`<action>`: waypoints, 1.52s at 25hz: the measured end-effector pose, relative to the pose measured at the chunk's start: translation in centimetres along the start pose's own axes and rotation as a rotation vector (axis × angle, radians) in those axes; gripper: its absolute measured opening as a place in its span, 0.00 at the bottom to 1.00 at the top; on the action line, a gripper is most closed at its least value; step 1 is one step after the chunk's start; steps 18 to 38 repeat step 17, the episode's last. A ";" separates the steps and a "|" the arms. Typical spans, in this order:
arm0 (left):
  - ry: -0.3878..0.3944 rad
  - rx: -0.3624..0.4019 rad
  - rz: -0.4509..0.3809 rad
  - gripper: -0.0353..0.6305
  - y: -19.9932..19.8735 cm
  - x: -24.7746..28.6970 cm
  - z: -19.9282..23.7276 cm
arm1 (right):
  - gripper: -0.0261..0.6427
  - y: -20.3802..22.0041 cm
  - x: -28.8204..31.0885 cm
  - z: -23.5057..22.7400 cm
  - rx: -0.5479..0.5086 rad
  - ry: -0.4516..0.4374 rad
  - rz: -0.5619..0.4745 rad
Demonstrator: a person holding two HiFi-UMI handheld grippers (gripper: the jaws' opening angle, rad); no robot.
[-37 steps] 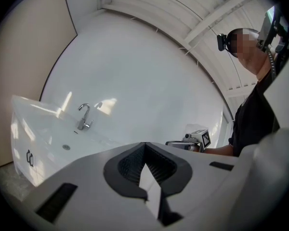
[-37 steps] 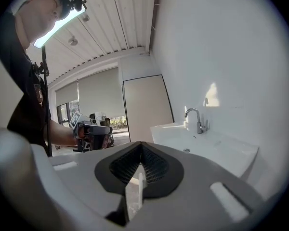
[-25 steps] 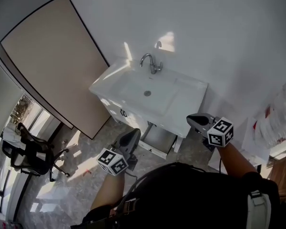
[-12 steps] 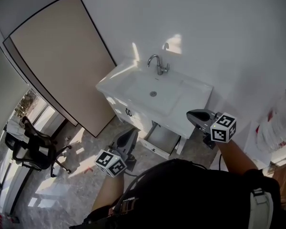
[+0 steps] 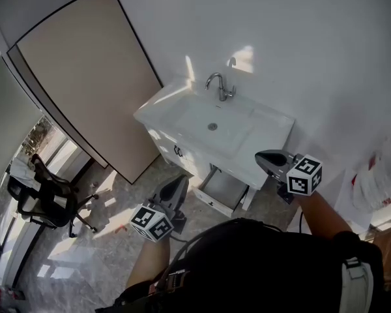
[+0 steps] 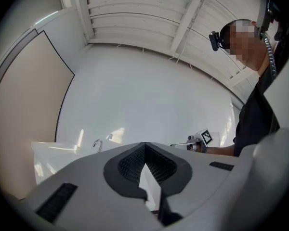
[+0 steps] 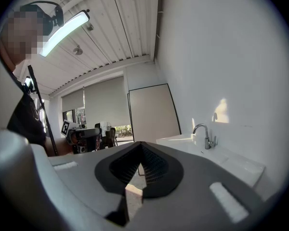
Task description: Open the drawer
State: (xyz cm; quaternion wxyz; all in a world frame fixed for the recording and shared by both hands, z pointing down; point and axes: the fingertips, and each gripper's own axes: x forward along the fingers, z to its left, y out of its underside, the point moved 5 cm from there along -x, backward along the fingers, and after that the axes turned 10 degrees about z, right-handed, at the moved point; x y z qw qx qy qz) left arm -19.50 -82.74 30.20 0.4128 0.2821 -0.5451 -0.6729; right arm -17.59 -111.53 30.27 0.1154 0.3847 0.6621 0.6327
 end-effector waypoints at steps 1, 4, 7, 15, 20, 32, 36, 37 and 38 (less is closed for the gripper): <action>-0.002 0.003 0.004 0.05 -0.1 0.1 -0.1 | 0.04 0.0 0.0 0.0 -0.001 0.001 0.001; 0.004 0.007 -0.001 0.05 0.0 0.2 0.0 | 0.04 0.1 0.0 -0.1 -0.004 0.003 0.003; 0.009 0.008 0.001 0.05 -0.1 0.3 0.0 | 0.04 0.0 -0.1 0.0 -0.011 0.007 0.005; 0.022 0.013 0.007 0.05 0.0 0.5 -0.4 | 0.04 0.3 -0.5 0.0 -0.015 0.011 0.007; 0.023 0.012 0.007 0.05 0.1 0.5 -0.5 | 0.04 0.4 -0.5 0.1 -0.018 0.011 0.007; 0.023 0.012 0.007 0.05 0.1 0.5 -0.5 | 0.04 0.4 -0.5 0.1 -0.018 0.011 0.007; 0.023 0.012 0.007 0.05 0.1 0.5 -0.5 | 0.04 0.4 -0.5 0.1 -0.018 0.011 0.007; 0.023 0.012 0.007 0.05 0.1 0.5 -0.5 | 0.04 0.4 -0.5 0.1 -0.018 0.011 0.007; 0.023 0.012 0.007 0.05 0.1 0.5 -0.5 | 0.04 0.4 -0.5 0.1 -0.018 0.011 0.007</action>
